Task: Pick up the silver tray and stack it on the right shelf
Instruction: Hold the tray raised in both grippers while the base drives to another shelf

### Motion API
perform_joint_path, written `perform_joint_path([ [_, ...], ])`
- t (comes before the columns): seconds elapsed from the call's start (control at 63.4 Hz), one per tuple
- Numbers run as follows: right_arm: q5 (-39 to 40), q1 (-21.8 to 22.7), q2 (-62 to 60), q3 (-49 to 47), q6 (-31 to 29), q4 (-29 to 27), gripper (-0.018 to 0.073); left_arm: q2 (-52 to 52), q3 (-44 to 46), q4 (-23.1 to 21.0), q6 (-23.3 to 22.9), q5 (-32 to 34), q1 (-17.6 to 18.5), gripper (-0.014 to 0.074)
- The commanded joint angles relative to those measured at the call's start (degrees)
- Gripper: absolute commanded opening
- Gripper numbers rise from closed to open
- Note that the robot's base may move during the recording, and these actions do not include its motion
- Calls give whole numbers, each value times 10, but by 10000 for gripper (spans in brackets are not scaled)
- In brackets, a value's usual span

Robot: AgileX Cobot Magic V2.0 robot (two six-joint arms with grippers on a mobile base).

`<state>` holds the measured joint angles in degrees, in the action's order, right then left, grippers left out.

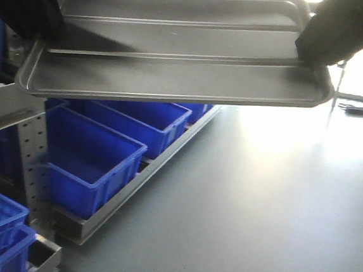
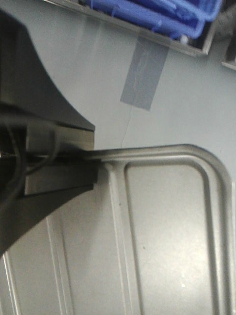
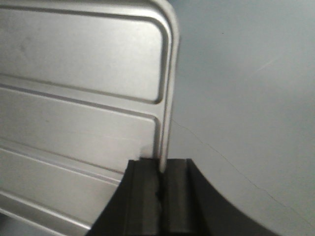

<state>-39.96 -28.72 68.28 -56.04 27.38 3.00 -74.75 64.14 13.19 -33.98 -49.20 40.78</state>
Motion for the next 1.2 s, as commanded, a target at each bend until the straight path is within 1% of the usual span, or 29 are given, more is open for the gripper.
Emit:
perform_joint_path([
  [0.0, 22, 6, -14, -16, -6, 32, 57, 14, 14, 40, 13, -16, 2, -92],
  [1.183, 22, 6, -14, -16, -6, 32, 57, 14, 14, 40, 13, -16, 2, -92],
])
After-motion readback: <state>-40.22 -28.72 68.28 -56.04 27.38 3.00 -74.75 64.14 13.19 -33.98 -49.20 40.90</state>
